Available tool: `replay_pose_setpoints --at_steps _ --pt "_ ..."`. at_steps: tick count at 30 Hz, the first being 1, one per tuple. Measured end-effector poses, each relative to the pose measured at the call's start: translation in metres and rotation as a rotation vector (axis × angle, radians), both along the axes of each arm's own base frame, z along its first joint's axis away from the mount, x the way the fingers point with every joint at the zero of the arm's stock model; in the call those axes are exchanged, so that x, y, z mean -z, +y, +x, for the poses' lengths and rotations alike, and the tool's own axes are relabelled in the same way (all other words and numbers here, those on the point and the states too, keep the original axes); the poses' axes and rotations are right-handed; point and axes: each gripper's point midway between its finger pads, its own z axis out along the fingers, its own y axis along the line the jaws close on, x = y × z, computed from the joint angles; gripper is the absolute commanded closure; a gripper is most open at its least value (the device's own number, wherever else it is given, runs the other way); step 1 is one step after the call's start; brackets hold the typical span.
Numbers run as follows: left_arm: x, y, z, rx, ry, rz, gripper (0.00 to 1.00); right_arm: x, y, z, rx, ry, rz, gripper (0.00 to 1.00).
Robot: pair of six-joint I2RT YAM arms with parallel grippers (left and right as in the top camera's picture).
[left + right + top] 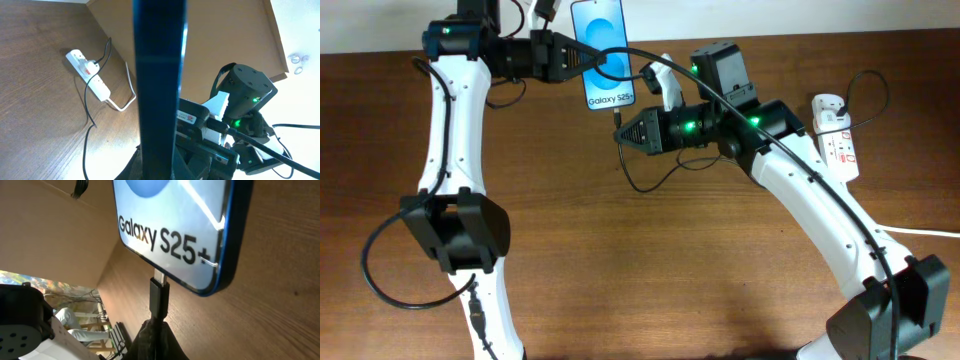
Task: Plug charger to phone and switch on socket
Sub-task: 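Push the connector up into the phone's port with the right gripper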
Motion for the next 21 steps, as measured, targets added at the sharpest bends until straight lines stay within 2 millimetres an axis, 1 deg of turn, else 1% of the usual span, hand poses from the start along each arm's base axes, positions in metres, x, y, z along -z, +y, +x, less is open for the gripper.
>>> replay_pose_setpoints --at_steps 21 --pt "0.0000 -0.0035 -0.0014 0.008 0.000 0.000 1.00 -0.0001 0.0002 -0.0006 -0.002 0.003 0.002 0.96"
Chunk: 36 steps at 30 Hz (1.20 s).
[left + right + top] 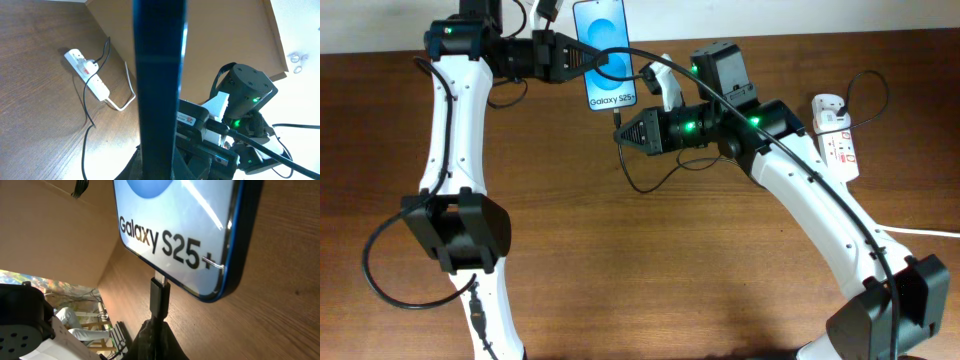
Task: Plug charger to phone and switch on socket
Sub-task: 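Push the connector up into the phone's port with the right gripper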
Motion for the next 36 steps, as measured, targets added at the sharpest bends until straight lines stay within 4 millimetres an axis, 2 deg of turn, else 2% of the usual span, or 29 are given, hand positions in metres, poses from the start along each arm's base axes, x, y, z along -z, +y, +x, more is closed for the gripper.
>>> replay_pose_setpoints --at_steps 25,30,36 --pt "0.000 -0.006 -0.003 0.013 0.006 0.000 1.00 0.000 0.000 0.001 0.003 -0.006 -0.002 0.96" --pt "0.014 -0.005 -0.004 -0.015 0.077 0.069 1.00 0.004 0.000 -0.001 0.005 -0.008 -0.026 0.96" --pt "0.009 -0.004 -0.005 -0.006 0.072 0.041 1.00 0.003 0.001 0.001 0.003 -0.021 -0.021 0.95"
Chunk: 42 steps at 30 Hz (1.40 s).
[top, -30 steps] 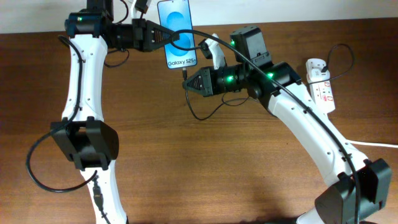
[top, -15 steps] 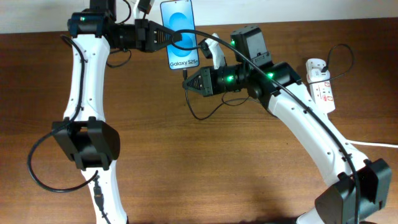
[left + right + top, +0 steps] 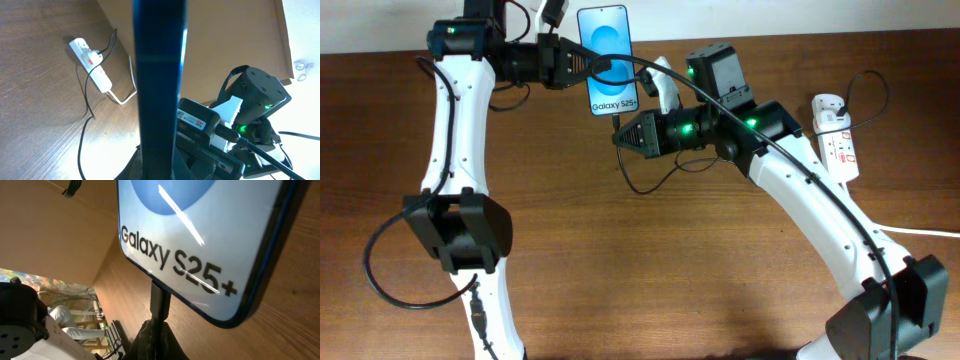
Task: Plug charger to phone and switch on socket
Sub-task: 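Push the connector up into the phone's port with the right gripper, then open the right gripper and pull it away from the cable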
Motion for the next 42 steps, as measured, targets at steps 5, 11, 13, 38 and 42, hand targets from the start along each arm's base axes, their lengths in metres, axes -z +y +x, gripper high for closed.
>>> replay_pose_setpoints --at_steps 5,11,13,38,42 --pt "-0.001 0.002 0.000 -0.002 -0.002 -0.005 1.00 -0.001 0.001 0.000 -0.002 -0.007 0.003 0.95" --pt "-0.001 0.002 0.000 -0.002 -0.001 -0.004 1.00 -0.002 -0.001 0.001 -0.006 -0.004 0.013 0.95" --pt "-0.001 0.002 0.000 -0.002 0.004 -0.004 1.00 -0.003 0.000 0.001 -0.009 -0.007 0.017 0.95" --pt "0.136 -0.013 -0.032 -0.041 0.341 0.623 1.00 -0.007 -0.124 -0.055 0.379 0.044 -0.453 0.02" --pt "0.141 -0.056 -0.093 0.158 0.451 0.655 1.00 0.000 -0.178 -0.068 0.503 0.136 -0.556 0.01"
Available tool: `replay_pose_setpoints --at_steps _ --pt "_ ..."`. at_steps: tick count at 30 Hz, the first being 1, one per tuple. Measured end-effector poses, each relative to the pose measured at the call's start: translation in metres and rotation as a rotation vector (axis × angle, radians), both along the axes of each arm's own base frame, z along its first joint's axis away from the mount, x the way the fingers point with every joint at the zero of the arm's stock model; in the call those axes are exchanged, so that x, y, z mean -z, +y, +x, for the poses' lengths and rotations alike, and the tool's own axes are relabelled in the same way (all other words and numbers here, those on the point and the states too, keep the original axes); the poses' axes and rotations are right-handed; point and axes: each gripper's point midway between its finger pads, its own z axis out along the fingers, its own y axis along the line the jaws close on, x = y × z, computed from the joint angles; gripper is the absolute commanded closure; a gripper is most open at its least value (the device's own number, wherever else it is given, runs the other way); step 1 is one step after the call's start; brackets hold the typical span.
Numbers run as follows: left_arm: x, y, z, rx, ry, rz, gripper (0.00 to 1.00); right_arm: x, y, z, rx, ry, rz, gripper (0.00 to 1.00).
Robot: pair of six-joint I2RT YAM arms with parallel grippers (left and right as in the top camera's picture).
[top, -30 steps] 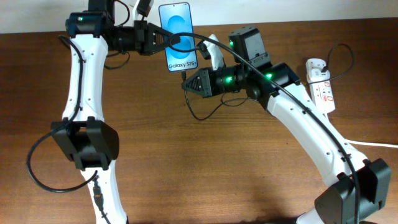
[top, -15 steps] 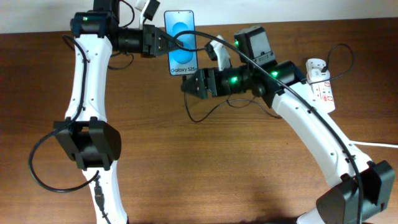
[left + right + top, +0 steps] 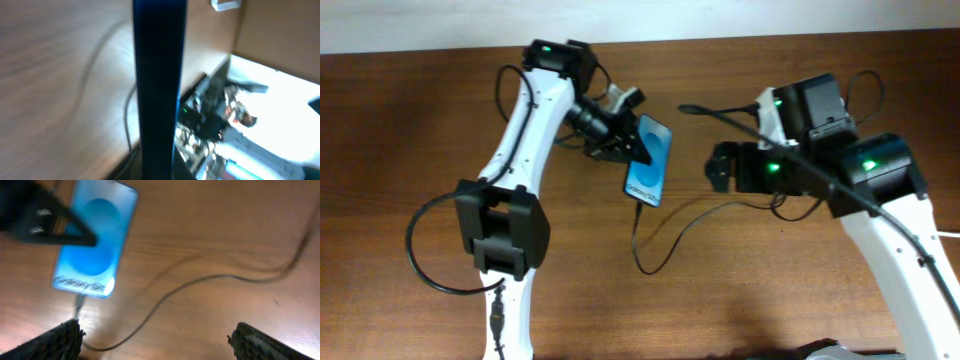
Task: Plug charger to phone and switch on socket
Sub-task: 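Open the right gripper and pull it away from the cable, then lower the phone flat onto the table with the left gripper and release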
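The blue-screened Galaxy phone (image 3: 648,160) is held above the middle of the table, with my left gripper (image 3: 625,148) shut on its upper part. In the left wrist view only its dark edge (image 3: 159,85) shows, running up from that gripper (image 3: 159,172). The black charger cable (image 3: 665,245) is plugged into the phone's lower end (image 3: 77,302) and loops over the table. My right gripper (image 3: 713,170) is open to the right of the phone, its fingers (image 3: 65,340) wide apart with nothing between them. The socket strip is hidden in the overhead view.
The brown wooden table (image 3: 420,200) fills the scene below a white wall at the back. The cable (image 3: 165,292) trails across the wood toward the right arm (image 3: 880,190). A small white object (image 3: 225,4) sits at the top edge of the left wrist view, too blurred to identify.
My right gripper was shut on the plug at the phone's lower end; it is now open and away to the right. The left gripper has brought the phone from the back to mid-table, cable attached.
At the first two moments my left gripper held the phone at the back of the table, and my right gripper held the plug just below its port. Then the plug stood against the port. Now the plug stays in the phone with my right gripper off it.
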Motion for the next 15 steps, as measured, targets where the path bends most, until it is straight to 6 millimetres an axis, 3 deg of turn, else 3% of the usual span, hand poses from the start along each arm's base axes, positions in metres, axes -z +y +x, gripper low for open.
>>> replay_pose_setpoints --at_steps 3,5,7,11,13,15 --pt "-0.009 -0.019 -0.007 0.056 -0.035 -0.087 1.00 0.006 -0.036 0.003 0.113 0.041 -0.024 0.02" --pt "-0.005 -0.021 0.012 0.042 -0.119 -0.119 1.00 0.007 -0.046 0.004 0.145 0.046 -0.027 0.02" --pt "0.006 -0.009 0.038 -0.022 -0.165 -0.128 1.00 0.007 -0.049 0.005 0.156 0.047 -0.028 0.02" --pt "0.055 0.025 0.070 -0.179 -0.139 -0.108 1.00 0.006 -0.048 0.008 0.156 0.037 -0.025 0.02" --pt "0.085 0.028 0.071 -0.219 -0.113 -0.094 1.00 0.006 -0.048 0.009 0.156 0.034 -0.025 0.02" --pt "0.100 0.024 0.071 -0.231 -0.109 -0.091 1.00 0.006 -0.048 0.009 0.156 0.034 -0.024 0.02"
